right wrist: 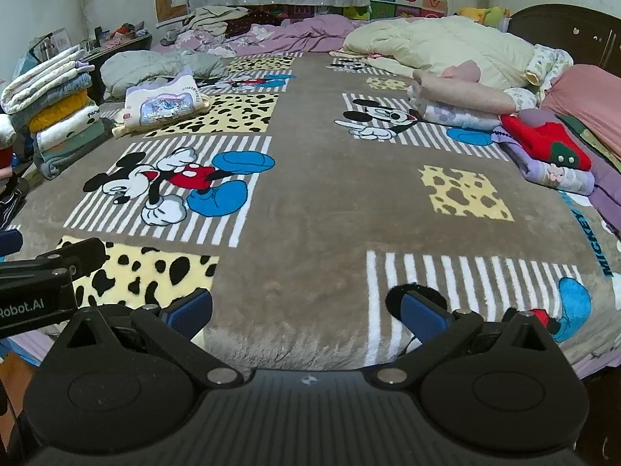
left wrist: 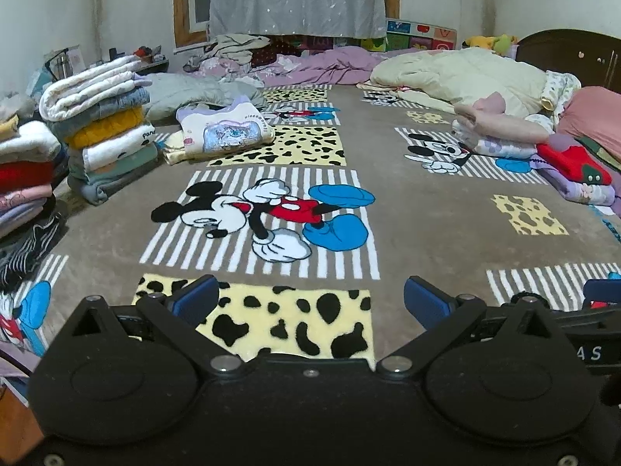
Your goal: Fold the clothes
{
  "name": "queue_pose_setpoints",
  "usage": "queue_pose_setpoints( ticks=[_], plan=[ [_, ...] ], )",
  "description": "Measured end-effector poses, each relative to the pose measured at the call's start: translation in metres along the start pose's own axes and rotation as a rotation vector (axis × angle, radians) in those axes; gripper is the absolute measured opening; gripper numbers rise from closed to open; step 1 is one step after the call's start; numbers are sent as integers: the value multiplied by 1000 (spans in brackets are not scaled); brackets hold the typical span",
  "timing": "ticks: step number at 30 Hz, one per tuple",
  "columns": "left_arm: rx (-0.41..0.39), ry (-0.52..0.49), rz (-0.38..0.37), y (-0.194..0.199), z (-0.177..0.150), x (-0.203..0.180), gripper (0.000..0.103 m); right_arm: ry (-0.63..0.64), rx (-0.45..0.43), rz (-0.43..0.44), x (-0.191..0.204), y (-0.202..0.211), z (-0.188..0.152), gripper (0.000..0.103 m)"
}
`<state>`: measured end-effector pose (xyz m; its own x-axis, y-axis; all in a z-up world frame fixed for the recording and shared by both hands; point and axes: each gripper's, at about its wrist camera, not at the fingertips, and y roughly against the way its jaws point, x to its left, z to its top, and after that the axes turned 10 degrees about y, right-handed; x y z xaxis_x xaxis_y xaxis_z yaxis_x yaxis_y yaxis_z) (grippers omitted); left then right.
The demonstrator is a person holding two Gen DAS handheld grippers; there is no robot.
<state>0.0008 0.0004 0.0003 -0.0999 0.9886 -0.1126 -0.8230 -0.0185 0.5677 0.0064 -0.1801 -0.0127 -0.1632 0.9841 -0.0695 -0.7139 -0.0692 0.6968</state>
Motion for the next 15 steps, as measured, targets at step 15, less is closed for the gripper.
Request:
queue_pose_setpoints(
  ticks=[15],
  plan=[
    [28,26,-11,-2,-4,1,103,-1,-8,-4,-1,4,-5,103]
  ],
)
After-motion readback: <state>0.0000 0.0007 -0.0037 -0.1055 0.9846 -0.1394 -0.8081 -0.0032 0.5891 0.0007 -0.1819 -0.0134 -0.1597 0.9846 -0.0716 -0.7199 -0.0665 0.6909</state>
